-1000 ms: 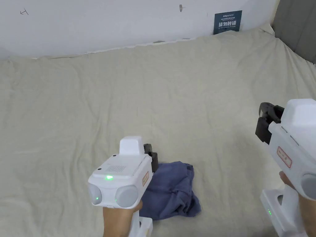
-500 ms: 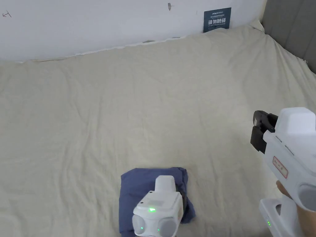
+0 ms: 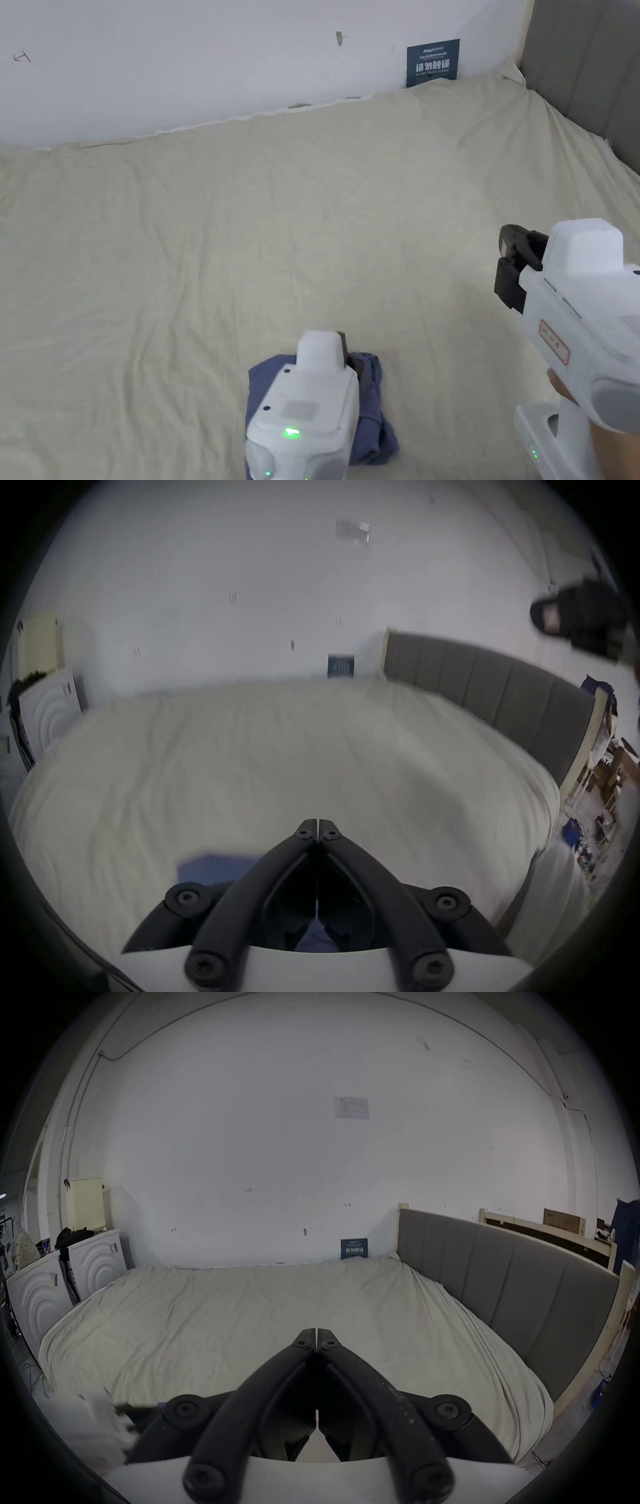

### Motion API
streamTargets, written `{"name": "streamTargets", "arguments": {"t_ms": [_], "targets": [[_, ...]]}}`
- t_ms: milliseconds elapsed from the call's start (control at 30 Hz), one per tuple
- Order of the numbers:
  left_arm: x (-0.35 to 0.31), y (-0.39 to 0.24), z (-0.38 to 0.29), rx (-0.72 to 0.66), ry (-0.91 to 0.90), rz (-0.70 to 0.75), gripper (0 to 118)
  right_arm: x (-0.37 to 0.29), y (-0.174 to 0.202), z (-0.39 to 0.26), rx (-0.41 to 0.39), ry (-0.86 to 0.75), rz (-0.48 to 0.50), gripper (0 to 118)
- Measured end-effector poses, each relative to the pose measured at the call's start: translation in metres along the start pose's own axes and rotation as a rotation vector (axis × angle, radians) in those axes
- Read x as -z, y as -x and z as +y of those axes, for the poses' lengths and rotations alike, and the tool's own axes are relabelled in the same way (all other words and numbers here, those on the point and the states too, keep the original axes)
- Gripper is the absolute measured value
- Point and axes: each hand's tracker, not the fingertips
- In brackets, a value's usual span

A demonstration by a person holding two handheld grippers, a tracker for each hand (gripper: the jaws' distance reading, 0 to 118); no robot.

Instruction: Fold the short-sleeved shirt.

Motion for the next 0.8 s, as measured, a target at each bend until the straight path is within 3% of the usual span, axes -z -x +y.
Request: {"name": "streamTargets", "arguments": {"t_ms": [333, 800], "targets": [[-0.079, 0.064, 0.115, 0.142, -0.345, 0.174, 0, -0.017, 0.035, 0.041, -0.09, -0.185, -0.023, 2], [-0.106, 0.157, 0.13, 0.07, -0.384, 0.368, 0, -0.022, 0.053, 0.054, -0.125, -0.233, -0.012, 2]]}}
